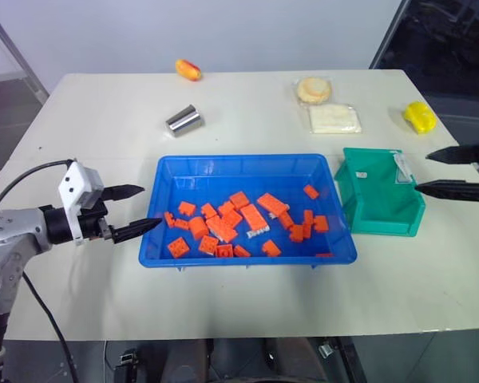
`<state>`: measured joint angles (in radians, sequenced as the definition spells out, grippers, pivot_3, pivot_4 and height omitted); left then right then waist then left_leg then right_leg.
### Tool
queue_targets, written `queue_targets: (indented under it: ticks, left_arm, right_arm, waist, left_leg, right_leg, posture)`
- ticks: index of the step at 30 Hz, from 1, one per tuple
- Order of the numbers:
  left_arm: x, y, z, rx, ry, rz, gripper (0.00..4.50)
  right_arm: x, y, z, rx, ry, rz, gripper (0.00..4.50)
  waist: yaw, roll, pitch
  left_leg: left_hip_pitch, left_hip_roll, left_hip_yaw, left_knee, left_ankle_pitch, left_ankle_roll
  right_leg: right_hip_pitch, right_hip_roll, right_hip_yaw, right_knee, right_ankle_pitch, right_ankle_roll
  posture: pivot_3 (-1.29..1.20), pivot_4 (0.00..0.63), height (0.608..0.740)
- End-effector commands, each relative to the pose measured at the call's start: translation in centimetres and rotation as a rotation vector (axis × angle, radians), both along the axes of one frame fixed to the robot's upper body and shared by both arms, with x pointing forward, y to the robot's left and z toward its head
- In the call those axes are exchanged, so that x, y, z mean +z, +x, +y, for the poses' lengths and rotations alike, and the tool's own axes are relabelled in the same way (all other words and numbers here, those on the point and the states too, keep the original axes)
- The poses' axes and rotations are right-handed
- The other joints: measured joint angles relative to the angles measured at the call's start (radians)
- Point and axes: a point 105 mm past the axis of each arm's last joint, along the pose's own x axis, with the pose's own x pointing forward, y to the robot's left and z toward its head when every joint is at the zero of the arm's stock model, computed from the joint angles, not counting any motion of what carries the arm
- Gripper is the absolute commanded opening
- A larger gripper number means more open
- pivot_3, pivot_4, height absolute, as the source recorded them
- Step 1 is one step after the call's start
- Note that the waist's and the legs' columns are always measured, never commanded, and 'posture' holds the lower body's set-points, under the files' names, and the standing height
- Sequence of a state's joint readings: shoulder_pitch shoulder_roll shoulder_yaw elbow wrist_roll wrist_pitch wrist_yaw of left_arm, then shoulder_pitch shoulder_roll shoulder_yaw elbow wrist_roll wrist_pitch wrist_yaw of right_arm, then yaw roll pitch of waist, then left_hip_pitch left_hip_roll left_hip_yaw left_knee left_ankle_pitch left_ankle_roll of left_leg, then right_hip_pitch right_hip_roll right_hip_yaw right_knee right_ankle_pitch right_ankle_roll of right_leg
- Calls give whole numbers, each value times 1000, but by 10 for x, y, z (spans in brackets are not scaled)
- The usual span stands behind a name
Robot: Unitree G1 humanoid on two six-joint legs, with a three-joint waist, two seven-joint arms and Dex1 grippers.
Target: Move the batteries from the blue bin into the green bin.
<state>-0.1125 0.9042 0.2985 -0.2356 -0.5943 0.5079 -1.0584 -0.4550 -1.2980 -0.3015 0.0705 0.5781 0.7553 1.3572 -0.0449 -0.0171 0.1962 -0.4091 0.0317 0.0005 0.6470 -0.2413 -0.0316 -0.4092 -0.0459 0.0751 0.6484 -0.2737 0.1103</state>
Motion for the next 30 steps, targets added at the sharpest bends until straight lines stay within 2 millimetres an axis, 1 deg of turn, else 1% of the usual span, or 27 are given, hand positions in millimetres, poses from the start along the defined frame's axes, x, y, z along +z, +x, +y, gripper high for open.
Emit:
queue_targets:
  ticks: [1, 4, 7, 11, 12, 14, 16, 19, 21, 22, 25, 28, 30]
  left_arm:
    - [11, 2, 3, 22, 10, -67, 4500]
    - [18, 4, 5, 39, -19, -88, 4500]
    - [26, 5, 7, 49, -36, -108, 4500]
    - [29, 3, 5, 51, -35, -117, 4500]
    - [29, 2, 5, 52, -36, -119, 4500]
    - [30, 0, 4, 56, -38, -127, 4500]
    - [31, -2, 3, 58, -39, -132, 4500]
    - [29, -7, -2, 42, -29, -118, 4500]
    - [26, -14, -6, 15, -15, -93, 4500]
    - [26, -16, -8, 5, -10, -85, 4500]
    - [28, -20, -13, -12, -13, -78, 4500]
    - [29, -21, -16, -12, -15, -82, 4500]
    - [29, -21, -17, -9, -17, -83, 4500]
  right_arm:
    - [11, 2, 37, 110, 31, -69, 4438]
    - [13, 8, 71, 179, 81, -110, 4438]
    - [3, 26, 121, 219, 132, -150, 4438]
    - [-12, 37, 162, 239, 169, -126, 4438]
    - [-14, 40, 169, 234, 182, -113, 4438]
    - [-28, 47, 193, 221, 191, -62, 4438]
    - [-38, 50, 212, 220, 185, -28, 4438]
    - [-47, 47, 231, 257, 171, 19, 4438]
    - [-54, 43, 240, 291, 149, 51, 4438]
    - [-56, 42, 242, 303, 140, 63, 4438]
    - [-72, 34, 248, 354, 100, 121, 4438]
    - [-86, 27, 254, 402, 63, 159, 4438]
    - [-91, 22, 258, 428, 51, 173, 4438]
  waist:
    - [-2, 0, 0]
    - [0, 0, 0]
    - [-3, -1, 0]
    - [6, -1, 0]
    - [7, -1, 0]
    - [8, -2, -1]
    - [3, -2, -1]
    - [4, -2, -1]
    - [3, -2, -1]
    - [2, -2, -1]
    - [3, -2, -1]
    - [1, -2, -1]
    - [1, -2, -1]
  left_leg:
    - [0, 0, 0, 0, 0, 0]
    - [0, 0, -1, 0, 0, 0]
    - [0, 0, -1, 1, 0, 0]
    - [-2, 0, -2, 1, 0, 0]
    - [-3, 0, -3, 1, 0, 0]
    - [-4, 0, -3, 1, 0, 0]
    - [-5, 0, -3, 1, 0, 0]
    - [-5, 0, -4, 1, 0, 0]
    - [-5, 0, -4, 1, 0, 0]
    - [-5, 0, -3, 1, 0, 0]
    - [-5, 0, -4, 1, 0, 0]
    - [-5, 0, -4, 1, 0, 0]
    - [-5, 0, -4, 1, 0, 0]
  right_leg:
    - [0, 0, 0, 0, 0, 0]
    - [0, 1, 0, 1, 0, 0]
    - [0, 1, 0, 1, 0, 0]
    - [-1, 1, -1, 2, 0, 0]
    - [-1, 0, -1, 1, 0, 0]
    - [-2, 0, -1, 1, 0, 0]
    - [-3, 0, -1, 2, 0, 0]
    - [-4, 0, -1, 3, 0, 0]
    - [-3, 0, -1, 3, 0, 0]
    - [-4, 0, -1, 3, 0, 0]
    - [-3, 0, -2, 2, 0, 0]
    - [-3, 0, -2, 3, 0, 0]
    - [-3, 0, -2, 3, 0, 0]
  posture:
    - [0, 150, 740]
    - [0, 150, 740]
    - [0, 150, 740]
    - [0, 150, 740]
    - [0, 150, 740]
    - [0, 150, 740]
    - [0, 150, 740]
    - [0, 150, 740]
    - [0, 150, 740]
    - [0, 150, 740]
    - [0, 150, 740]
    - [0, 150, 740]
    - [0, 150, 740]
